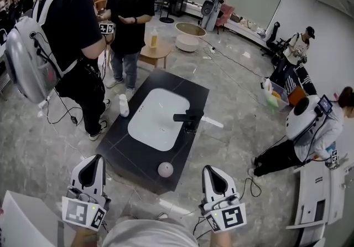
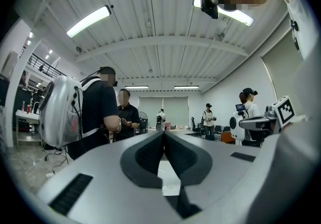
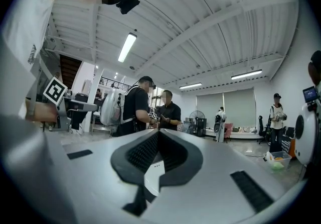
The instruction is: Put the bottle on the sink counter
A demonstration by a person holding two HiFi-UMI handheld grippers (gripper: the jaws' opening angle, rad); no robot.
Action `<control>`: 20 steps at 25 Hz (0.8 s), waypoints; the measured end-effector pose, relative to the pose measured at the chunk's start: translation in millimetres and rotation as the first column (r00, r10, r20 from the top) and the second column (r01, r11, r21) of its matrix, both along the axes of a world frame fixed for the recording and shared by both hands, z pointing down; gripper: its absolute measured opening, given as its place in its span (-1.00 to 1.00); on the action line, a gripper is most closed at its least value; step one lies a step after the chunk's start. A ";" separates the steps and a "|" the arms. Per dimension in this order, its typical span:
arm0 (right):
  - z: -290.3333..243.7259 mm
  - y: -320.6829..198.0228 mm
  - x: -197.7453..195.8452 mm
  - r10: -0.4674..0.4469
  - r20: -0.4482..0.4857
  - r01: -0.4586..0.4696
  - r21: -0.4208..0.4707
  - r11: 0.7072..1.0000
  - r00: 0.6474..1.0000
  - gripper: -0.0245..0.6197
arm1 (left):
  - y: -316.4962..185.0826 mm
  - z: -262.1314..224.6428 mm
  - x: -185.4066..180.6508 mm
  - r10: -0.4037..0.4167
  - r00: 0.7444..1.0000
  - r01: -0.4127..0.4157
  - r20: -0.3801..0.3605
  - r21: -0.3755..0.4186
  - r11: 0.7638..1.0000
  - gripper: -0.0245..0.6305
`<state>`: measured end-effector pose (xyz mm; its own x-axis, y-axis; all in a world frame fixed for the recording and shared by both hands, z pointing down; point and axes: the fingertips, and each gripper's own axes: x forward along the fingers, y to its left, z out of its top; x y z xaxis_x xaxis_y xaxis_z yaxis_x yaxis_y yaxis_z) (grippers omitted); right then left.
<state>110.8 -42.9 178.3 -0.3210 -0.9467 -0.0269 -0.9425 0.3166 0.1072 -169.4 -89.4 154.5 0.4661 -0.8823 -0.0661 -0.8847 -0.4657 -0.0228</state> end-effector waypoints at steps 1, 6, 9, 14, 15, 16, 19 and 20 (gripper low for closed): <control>-0.4 0.4 -0.7 -0.002 0.002 0.002 0.000 1.000 1.000 -0.89 | 0.3 -0.7 0.0 0.001 1.000 -0.001 0.000 0.001 1.000 -0.88; 0.3 -2.1 -3.6 -0.008 0.002 0.008 0.001 1.000 1.000 -0.89 | -2.0 -1.3 -0.7 0.001 1.000 0.000 -0.005 0.009 1.000 -0.88; 2.9 -1.7 -4.1 -0.005 0.001 0.005 -0.002 1.000 1.000 -0.89 | -2.0 2.4 -0.4 0.006 1.000 -0.006 -0.005 0.004 1.000 -0.88; 2.0 1.2 -8.3 -0.004 -0.001 0.004 -0.009 1.000 1.000 -0.89 | 1.0 3.1 -3.2 0.009 1.000 -0.009 -0.007 -0.006 1.000 -0.88; 1.9 1.7 -10.3 -0.006 -0.001 0.006 -0.011 1.000 1.000 -0.89 | 1.3 3.1 -4.0 0.010 1.000 -0.010 -0.007 -0.007 1.000 -0.88; 2.3 2.1 -11.8 -0.008 -0.002 0.008 -0.012 1.000 1.000 -0.89 | 1.4 3.5 -4.3 0.012 1.000 -0.012 -0.009 -0.007 1.000 -0.88; 4.8 0.6 -13.5 -0.008 -0.004 0.008 -0.011 1.000 1.000 -0.89 | 1.3 6.2 -3.4 0.017 1.000 -0.017 -0.015 -0.006 1.000 -0.88; 5.6 -0.3 -13.8 -0.008 -0.004 0.008 -0.010 1.000 1.000 -0.89 | 1.3 7.3 -2.8 0.019 1.000 -0.019 -0.017 -0.005 1.000 -0.88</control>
